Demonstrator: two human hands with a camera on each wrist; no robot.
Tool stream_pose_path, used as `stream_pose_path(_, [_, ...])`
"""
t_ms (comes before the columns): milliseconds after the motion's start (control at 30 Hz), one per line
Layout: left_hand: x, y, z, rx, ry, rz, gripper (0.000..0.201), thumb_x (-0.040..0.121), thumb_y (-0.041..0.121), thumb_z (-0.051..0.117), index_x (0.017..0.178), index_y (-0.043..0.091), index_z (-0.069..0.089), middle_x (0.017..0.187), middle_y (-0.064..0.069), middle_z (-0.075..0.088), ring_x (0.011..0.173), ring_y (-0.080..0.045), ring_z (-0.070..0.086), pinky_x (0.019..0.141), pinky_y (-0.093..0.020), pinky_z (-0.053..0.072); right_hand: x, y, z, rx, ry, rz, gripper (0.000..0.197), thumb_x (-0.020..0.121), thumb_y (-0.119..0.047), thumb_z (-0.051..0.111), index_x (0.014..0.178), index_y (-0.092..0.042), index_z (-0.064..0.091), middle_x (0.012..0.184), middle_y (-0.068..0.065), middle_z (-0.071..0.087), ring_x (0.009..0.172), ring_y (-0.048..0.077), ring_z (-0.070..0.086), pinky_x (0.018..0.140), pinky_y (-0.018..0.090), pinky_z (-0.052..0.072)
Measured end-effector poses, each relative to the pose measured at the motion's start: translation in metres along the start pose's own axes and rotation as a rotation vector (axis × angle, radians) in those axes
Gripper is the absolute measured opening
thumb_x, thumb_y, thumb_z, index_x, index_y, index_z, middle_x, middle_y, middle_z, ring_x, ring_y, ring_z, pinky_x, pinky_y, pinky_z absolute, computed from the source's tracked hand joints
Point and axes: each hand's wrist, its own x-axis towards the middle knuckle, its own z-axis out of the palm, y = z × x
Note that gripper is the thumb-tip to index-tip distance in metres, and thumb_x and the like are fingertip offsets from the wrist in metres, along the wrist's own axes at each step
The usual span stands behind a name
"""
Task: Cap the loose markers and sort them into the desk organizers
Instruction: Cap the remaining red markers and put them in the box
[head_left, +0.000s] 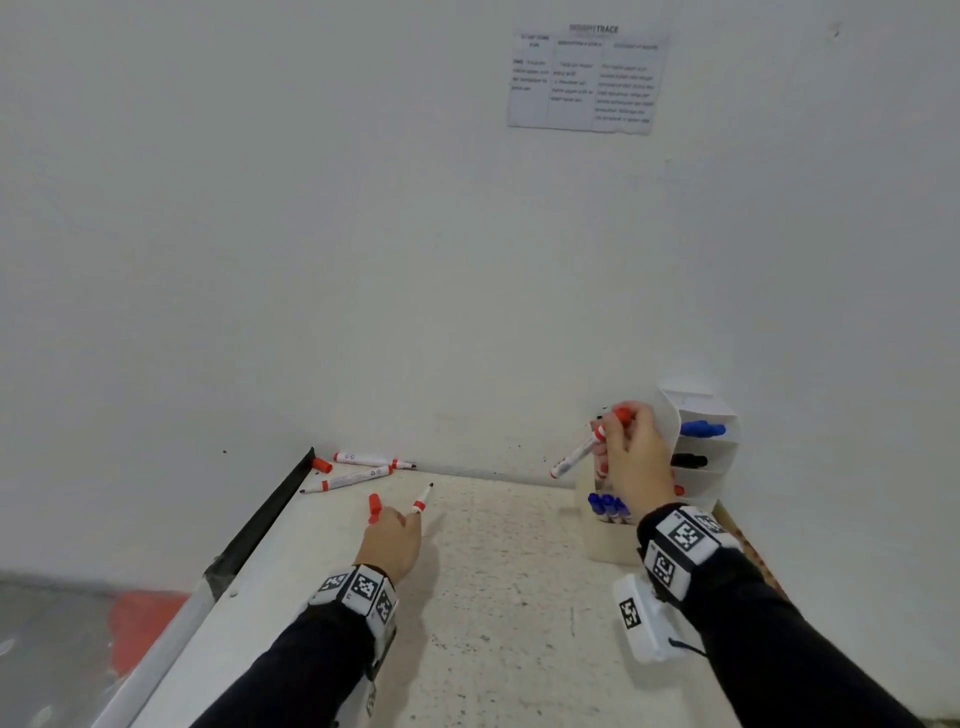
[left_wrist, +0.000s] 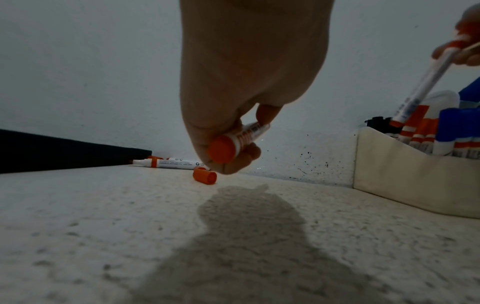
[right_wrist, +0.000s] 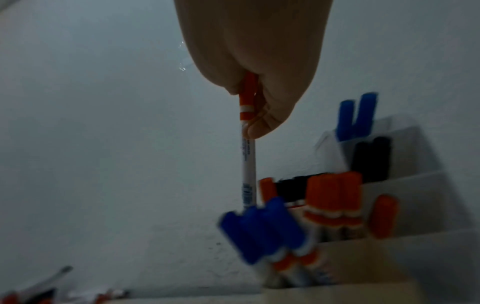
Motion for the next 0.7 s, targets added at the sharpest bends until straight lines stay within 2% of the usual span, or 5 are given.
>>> stream_pose_path(133, [0.003, 0.003, 0.006, -0.054, 0.043, 0.04, 0.014, 0.097, 0.019, 0.04, 0.096, 0.006, 0.042, 0.097, -0.012, 0.052, 0.083, -0.023, 0.046, 0.072, -0.028, 0.034, 0.017, 0.007, -0.038, -0.256, 0.107, 0.046, 0.016, 0.097, -0.017, 0.042, 0.109, -0.008, 0.047, 0.088, 0.008, 0.055, 0.076, 0.021, 0.052, 0.064, 0.026, 0.038])
stream_pose_path(367, [0.007, -0.004, 0.01, -0.06, 0.016, 0.051, 0.011, 0.094, 0.019, 0.046, 0.097, 0.009, 0.044, 0.095, -0.009, 0.052, 0.08, -0.021, 0.049, 0.064, -0.027, 0.036, 0.027, 0.03, -0.048, -0.439, 0.06, 0.012, 0.021, 0.094, -0.013, 0.049, 0.112, -0.004, 0.055, 0.109, 0.013, 0.053, 0.09, 0.02, 0.052, 0.085, 0.03, 0.045])
stream_pose_path(467, [0.011, -0.009, 0.011, -0.049, -0.016, 0.03, 0.012, 0.09, 0.019, 0.051, 0.097, 0.01, 0.046, 0.096, -0.009, 0.057, 0.074, -0.02, 0.053, 0.063, -0.027, 0.043, 0.025, 0.031, -0.041, -0.396, 0.039, 0.017, 0.023, 0.091, -0.006, 0.051, 0.115, -0.008, 0.051, 0.105, 0.01, 0.058, 0.087, 0.021, 0.058, 0.08, 0.032, 0.051])
stream_pose_path(600, [0.012, -0.014, 0.009, -0.043, -0.024, 0.048, 0.013, 0.091, 0.022, 0.052, 0.097, 0.011, 0.048, 0.097, -0.008, 0.059, 0.068, -0.019, 0.057, 0.053, -0.021, 0.044, 0.022, 0.035, -0.031, -0.474, -0.002, 0.003, 0.008, 0.092, -0.006, 0.05, 0.096, -0.012, 0.051, 0.094, 0.011, 0.061, 0.081, 0.021, 0.058, 0.071, 0.027, 0.044])
stream_pose_path(700, [0.013, -0.019, 0.006, -0.04, 0.012, 0.063, 0.014, 0.091, 0.023, 0.053, 0.097, 0.011, 0.049, 0.097, -0.007, 0.061, 0.071, -0.019, 0.059, 0.058, -0.023, 0.045, 0.023, 0.042, -0.025, -0.602, -0.135, 0.039, 0.019, 0.092, -0.006, 0.048, 0.108, -0.006, 0.058, 0.109, 0.013, 0.06, 0.098, 0.025, 0.057, 0.088, 0.031, 0.046])
